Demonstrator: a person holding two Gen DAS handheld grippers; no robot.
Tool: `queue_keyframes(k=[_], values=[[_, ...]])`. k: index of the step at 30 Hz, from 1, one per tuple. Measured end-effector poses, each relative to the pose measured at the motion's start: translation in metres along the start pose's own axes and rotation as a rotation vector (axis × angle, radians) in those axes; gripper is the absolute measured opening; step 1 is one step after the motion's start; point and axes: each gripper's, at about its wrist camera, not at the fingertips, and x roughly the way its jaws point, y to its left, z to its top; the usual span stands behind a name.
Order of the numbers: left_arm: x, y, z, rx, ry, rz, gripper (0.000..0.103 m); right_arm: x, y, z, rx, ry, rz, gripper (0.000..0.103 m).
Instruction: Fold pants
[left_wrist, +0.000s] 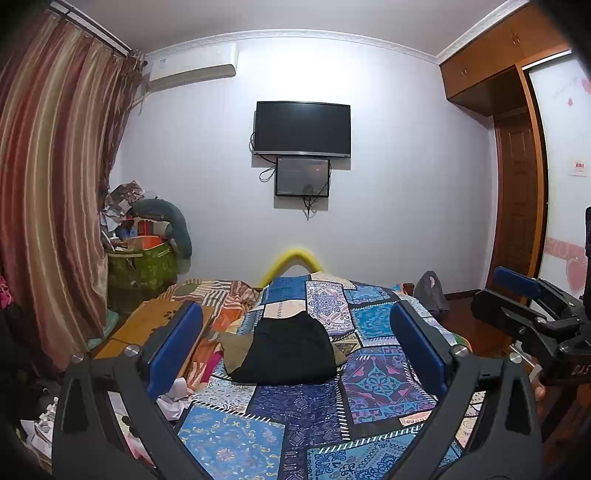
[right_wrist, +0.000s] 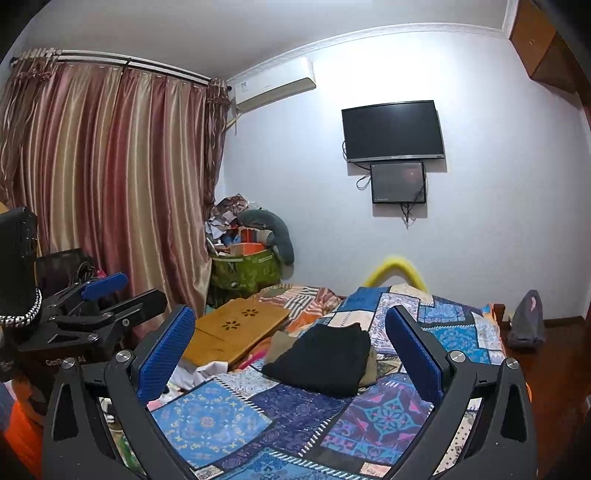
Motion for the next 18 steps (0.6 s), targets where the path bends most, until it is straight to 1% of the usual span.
queue_keyframes(k=[18], values=[[0.0070,0.0024,-0.0025,0.016,0.016,-0.029,0.102,0.0002,-0.0049,-0.0031,0.019,0.009,-0.015,0.103]])
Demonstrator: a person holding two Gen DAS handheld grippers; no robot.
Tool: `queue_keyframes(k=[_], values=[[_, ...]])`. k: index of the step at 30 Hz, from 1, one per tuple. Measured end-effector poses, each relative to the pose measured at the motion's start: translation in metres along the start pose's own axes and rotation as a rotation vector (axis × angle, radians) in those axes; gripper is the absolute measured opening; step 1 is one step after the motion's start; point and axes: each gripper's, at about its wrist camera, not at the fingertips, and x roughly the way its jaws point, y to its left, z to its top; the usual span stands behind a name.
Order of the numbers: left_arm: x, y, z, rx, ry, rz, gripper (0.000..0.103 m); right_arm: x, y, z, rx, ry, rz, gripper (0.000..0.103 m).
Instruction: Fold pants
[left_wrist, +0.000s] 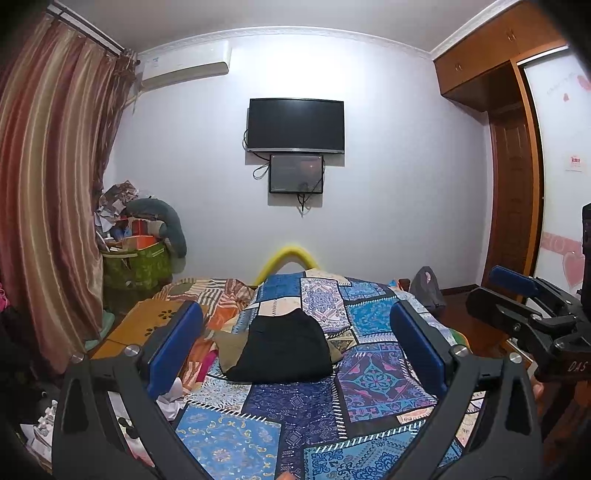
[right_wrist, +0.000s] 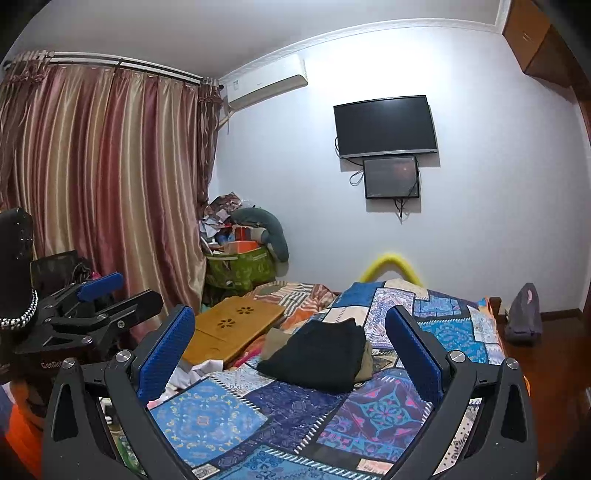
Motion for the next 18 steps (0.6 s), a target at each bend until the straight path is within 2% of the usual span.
queue_keyframes(k=[18], values=[[0.0054,-0.0015,-0.0045,0.004,0.022,-0.026,0.102,0.0028,-0.0005,0.0001,0.007,0.005,-0.005,0.103]])
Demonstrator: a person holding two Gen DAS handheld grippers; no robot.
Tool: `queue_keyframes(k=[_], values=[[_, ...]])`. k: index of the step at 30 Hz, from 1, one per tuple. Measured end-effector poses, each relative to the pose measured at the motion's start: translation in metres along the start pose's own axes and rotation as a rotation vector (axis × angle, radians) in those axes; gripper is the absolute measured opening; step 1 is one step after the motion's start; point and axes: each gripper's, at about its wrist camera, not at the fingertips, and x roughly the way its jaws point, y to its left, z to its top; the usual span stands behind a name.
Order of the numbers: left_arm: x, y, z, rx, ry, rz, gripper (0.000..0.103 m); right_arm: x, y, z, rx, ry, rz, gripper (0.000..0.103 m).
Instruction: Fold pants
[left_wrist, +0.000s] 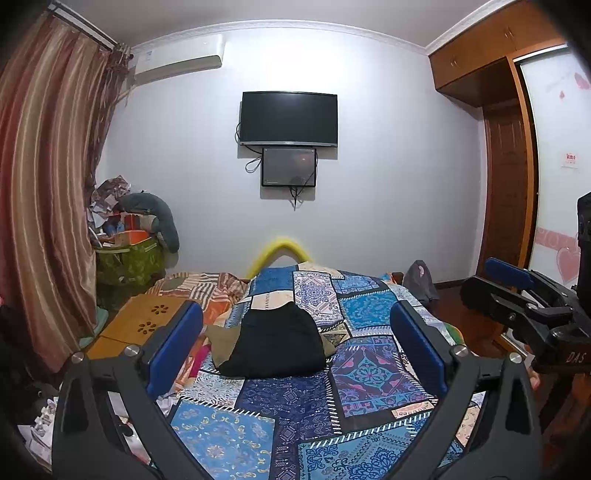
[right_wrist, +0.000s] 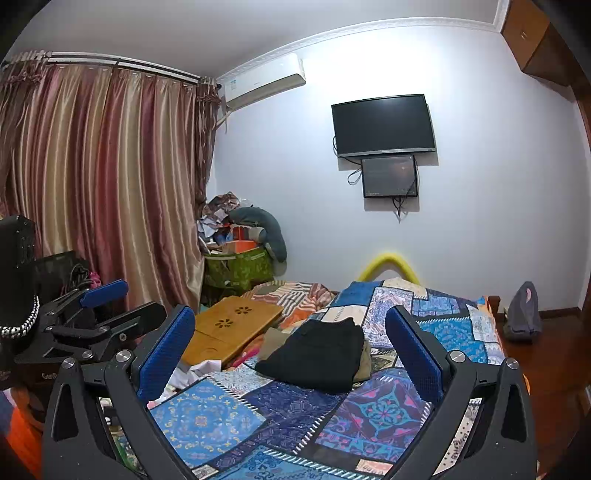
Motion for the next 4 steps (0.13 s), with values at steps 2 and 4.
queue_keyframes(k=[2,4], values=[[0.0001,-0.0001,-0.0002,-0.002,0.003,-0.002,0.102,0.0004,0.0006,-0.0004,0.000,0.002,0.001,0.103],[0.0006,-0.0008,-0.0005,-0.003,0.006,-0.002,0.102,0.0009,0.0006,-0.0003,0.001,0.003,0.001,0.103]])
